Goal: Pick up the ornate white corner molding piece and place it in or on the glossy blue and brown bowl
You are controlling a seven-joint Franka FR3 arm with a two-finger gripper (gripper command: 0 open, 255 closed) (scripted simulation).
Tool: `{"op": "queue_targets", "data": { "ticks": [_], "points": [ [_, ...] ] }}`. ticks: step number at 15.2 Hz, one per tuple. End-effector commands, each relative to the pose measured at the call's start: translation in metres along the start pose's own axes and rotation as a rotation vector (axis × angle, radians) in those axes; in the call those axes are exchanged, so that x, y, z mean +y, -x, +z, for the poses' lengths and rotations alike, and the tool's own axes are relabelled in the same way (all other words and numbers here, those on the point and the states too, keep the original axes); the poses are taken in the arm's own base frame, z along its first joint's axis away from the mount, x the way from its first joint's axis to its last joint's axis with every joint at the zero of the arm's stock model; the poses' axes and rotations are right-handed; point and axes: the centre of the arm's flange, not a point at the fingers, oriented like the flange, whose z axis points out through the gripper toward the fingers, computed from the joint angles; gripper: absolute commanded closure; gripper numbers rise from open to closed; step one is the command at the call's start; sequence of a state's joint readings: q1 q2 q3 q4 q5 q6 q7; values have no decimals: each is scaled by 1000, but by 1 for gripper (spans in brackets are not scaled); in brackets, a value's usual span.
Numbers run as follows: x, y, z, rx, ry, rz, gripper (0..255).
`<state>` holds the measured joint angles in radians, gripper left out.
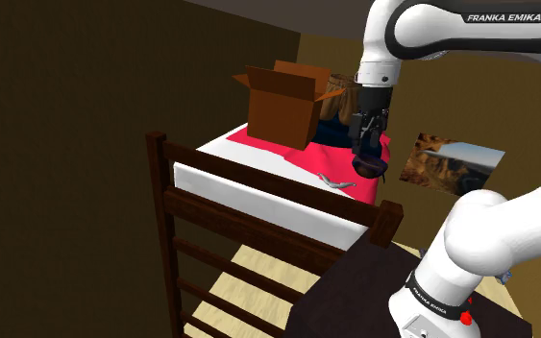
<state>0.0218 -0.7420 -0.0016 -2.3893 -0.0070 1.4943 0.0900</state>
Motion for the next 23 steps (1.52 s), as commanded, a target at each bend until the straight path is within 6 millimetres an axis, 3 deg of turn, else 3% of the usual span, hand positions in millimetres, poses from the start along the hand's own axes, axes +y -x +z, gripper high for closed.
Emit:
{"op": "queue_targets", "data": {
  "ticks": [1, 23],
  "points": [
    [0, 0, 0, 0, 0, 0, 0],
    [186, -147, 159, 78, -17, 50, 0]
  ]
}}
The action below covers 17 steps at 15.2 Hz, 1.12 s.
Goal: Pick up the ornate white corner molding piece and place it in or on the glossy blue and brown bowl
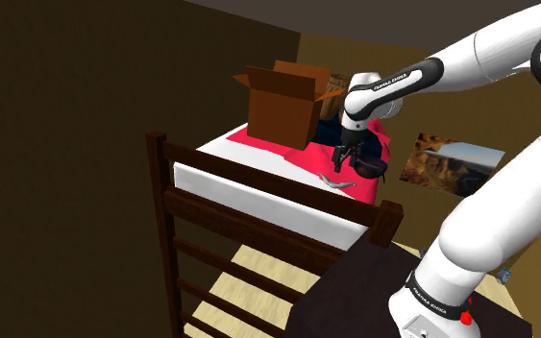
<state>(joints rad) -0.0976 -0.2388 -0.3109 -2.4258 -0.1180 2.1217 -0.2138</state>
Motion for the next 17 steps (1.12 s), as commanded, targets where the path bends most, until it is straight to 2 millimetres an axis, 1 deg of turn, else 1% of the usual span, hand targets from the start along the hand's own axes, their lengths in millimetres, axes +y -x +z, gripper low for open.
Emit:
{"op": "queue_targets", "data": {
  "ticks": [1, 17],
  "points": [
    [17, -15, 14, 9, 0, 4, 0],
    [152, -122, 129, 66, -13, 41, 0]
  ]
}}
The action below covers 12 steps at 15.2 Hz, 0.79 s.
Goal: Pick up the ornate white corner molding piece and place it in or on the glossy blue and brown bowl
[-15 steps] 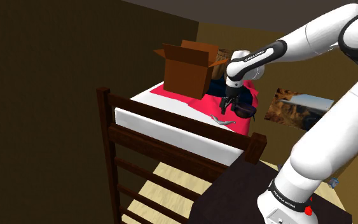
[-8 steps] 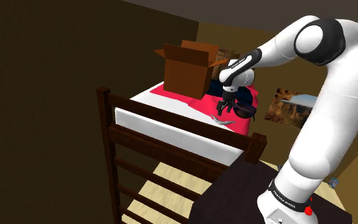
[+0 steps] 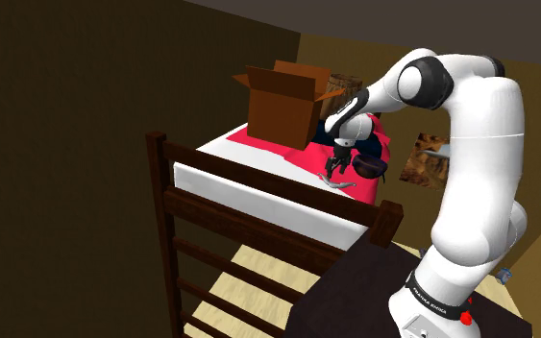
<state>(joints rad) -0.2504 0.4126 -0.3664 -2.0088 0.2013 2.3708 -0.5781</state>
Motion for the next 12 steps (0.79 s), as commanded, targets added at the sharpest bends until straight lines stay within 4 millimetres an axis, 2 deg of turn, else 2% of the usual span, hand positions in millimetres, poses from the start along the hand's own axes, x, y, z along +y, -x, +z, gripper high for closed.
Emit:
{"op": "queue_targets", "data": {
  "ticks": [1, 2, 9, 12],
  "points": [
    [15, -14, 16, 8, -2, 4, 0],
    [20, -18, 21, 10, -3, 5, 0],
    [20, -18, 58, 10, -3, 5, 0],
    [20, -18, 61, 10, -3, 5, 0]
  ]
}}
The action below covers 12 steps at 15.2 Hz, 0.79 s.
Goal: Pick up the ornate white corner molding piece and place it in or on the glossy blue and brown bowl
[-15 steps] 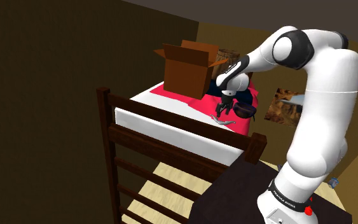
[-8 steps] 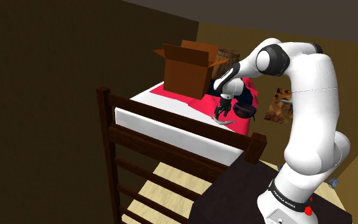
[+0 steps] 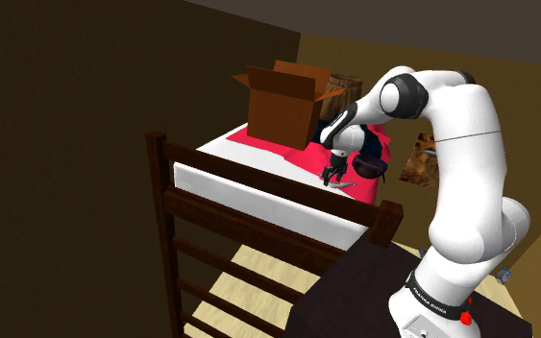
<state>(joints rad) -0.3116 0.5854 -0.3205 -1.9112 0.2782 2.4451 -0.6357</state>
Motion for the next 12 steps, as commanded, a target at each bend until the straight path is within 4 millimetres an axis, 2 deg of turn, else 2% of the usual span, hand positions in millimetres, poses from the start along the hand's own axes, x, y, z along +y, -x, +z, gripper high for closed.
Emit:
{"op": "queue_targets", "data": {
  "ticks": [1, 5, 6, 12],
  "points": [
    [0, 0, 1, 0, 0, 0, 0],
    [0, 0, 1, 0, 0, 0, 0],
    [0, 0, 1, 0, 0, 0, 255],
    [0, 0, 1, 0, 0, 0, 255]
  ]
}}
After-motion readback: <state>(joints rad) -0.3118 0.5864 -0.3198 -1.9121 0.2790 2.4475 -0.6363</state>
